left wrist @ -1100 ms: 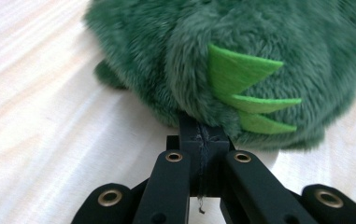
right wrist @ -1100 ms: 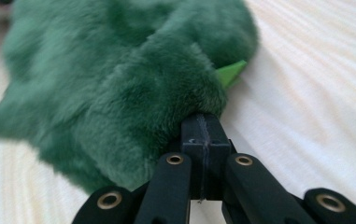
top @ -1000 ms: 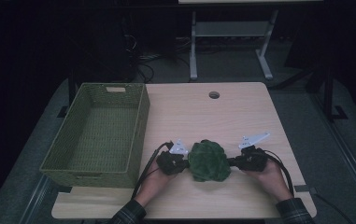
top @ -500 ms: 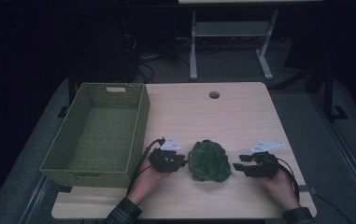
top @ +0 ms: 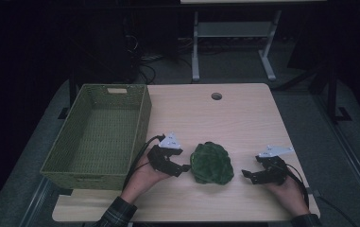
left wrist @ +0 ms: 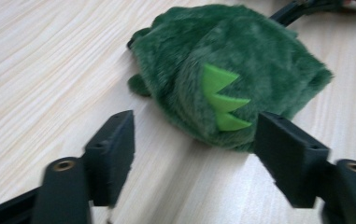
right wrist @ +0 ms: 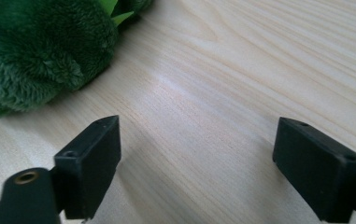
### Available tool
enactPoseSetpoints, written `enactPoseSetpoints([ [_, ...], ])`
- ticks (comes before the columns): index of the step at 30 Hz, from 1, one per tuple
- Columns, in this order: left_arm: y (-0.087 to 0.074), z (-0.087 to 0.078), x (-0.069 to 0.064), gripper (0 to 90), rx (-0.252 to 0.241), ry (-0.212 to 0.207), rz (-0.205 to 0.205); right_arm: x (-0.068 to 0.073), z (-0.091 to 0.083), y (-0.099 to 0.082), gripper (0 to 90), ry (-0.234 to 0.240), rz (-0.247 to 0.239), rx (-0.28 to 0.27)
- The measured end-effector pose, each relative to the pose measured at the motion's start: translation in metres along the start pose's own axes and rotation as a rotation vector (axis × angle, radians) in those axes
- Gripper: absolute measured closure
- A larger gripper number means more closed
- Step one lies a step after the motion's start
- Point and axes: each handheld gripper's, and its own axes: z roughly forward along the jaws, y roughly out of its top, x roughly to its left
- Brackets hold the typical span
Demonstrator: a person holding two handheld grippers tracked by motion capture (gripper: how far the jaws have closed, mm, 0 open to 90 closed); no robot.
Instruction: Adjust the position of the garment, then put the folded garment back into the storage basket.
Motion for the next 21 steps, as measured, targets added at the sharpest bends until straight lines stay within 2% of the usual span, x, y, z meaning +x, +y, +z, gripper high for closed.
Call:
enactPoseSetpoints([
  [2,0.006,0.001,-0.001,21.9,0.019,-0.005,0.026,0.001,0.001,-0.001,12.3,-0.011,-0.015,-0.002],
  [3,0.012,0.002,-0.002,17.6,0.037,-0.025,0.048,0.003,0.002,-0.001,10.6,-0.017,-0.024,0.002],
  [4,0.012,0.002,-0.002,16.9,0.037,-0.025,0.048,0.003,0.002,-0.001,10.6,-0.017,-0.024,0.002],
  [6,0.019,0.005,-0.004,15.2,0.057,-0.04,0.074,0.004,0.004,-0.002,9.1,-0.017,-0.026,-0.02],
  [7,0.026,0.008,-0.005,14.5,0.084,-0.053,0.105,0.004,0.004,-0.003,8.9,-0.018,-0.024,-0.023],
  [8,0.026,0.008,-0.005,14.4,0.084,-0.053,0.105,0.004,0.004,-0.004,8.9,-0.016,-0.022,-0.032],
  [9,0.033,0.013,-0.005,14.4,0.106,-0.067,0.13,0.004,0.004,-0.004,9.0,-0.015,-0.021,-0.033],
  [10,0.033,0.013,-0.005,14.4,0.106,-0.067,0.13,0.004,0.004,-0.004,9.0,-0.015,-0.021,-0.033],
  [13,0.046,0.025,-0.005,14.3,0.138,-0.089,0.168,0.004,0.004,-0.004,9.0,-0.016,-0.02,-0.033],
  [14,0.046,0.025,-0.005,14.3,0.138,-0.089,0.168,0.004,0.004,-0.004,9.0,-0.016,-0.02,-0.033],
  [15,0.05,0.031,-0.004,14.3,0.159,-0.1,0.188,0.004,0.004,-0.004,9.0,-0.017,-0.02,-0.033],
  [18,0.053,0.038,-0.004,14.1,0.184,-0.109,0.198,0.004,0.004,-0.004,9.1,-0.017,-0.02,-0.033],
  [19,0.055,0.045,-0.006,13.8,0.214,-0.125,0.217,0.004,0.004,-0.004,9.2,-0.018,-0.019,-0.036],
  [20,0.055,0.045,-0.006,13.7,0.214,-0.125,0.217,0.004,0.004,-0.004,9.2,-0.018,-0.019,-0.036],
  [21,0.056,0.051,-0.008,13.7,0.233,-0.142,0.228,0.004,0.004,-0.004,9.4,-0.019,-0.018,-0.036],
])
